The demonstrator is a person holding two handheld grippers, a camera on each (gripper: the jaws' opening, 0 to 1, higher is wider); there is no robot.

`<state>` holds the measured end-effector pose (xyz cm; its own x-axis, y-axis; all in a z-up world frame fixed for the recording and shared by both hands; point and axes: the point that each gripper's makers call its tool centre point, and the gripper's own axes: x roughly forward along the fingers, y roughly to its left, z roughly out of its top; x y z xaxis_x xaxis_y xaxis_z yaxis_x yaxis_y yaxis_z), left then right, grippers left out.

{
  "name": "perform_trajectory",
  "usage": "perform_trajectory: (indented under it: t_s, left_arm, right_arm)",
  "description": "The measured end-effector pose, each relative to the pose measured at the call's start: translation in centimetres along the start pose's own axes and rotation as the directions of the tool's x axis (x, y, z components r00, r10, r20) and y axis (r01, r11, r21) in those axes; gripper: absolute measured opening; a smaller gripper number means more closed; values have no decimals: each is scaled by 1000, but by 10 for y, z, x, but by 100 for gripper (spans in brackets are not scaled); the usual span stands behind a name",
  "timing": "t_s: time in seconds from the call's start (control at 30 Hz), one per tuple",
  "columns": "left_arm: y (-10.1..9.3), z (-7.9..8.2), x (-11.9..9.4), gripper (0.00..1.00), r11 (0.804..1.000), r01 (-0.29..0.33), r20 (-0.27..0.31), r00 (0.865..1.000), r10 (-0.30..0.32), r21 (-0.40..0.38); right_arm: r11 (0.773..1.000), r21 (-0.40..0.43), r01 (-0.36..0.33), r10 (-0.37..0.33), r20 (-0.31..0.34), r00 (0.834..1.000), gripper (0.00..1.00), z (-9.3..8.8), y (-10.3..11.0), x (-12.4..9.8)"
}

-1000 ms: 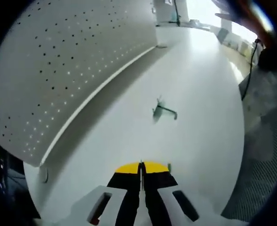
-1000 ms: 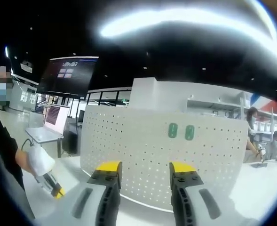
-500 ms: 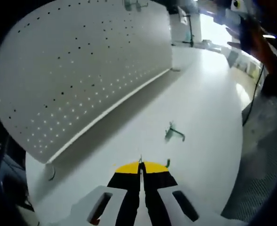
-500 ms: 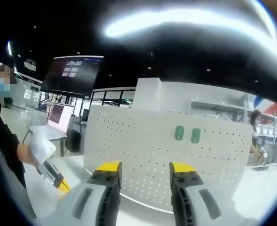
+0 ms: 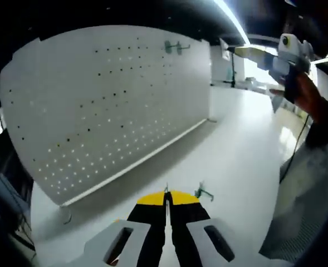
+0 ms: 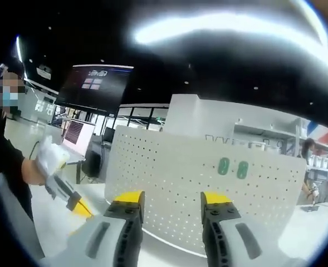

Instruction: Insert the hook assembly into the mounting plate slot until the hook locks in place.

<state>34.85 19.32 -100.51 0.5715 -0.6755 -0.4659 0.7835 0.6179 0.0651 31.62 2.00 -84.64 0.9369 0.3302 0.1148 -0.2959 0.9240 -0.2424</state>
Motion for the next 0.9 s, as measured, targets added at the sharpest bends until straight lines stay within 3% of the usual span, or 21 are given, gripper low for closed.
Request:
perform_trajectory:
  t_s: [0.33,0.77,0.9]
  left_arm:
    - [-4,33,-14,1,997,20,131,991,-10,-78]
    - [-11,72,-31,1,988,74,270,962,-35,-137]
    - [-12,85,-37,1,983,97,321,946,-43,-154]
  right_arm:
    - [999,-15,-40,40,3,999,38,6,17,3]
    - [994,-32,-105,105,1,995,35,10,42,7]
    - [990,-43,-132,132,-4,991,35,9,53,9]
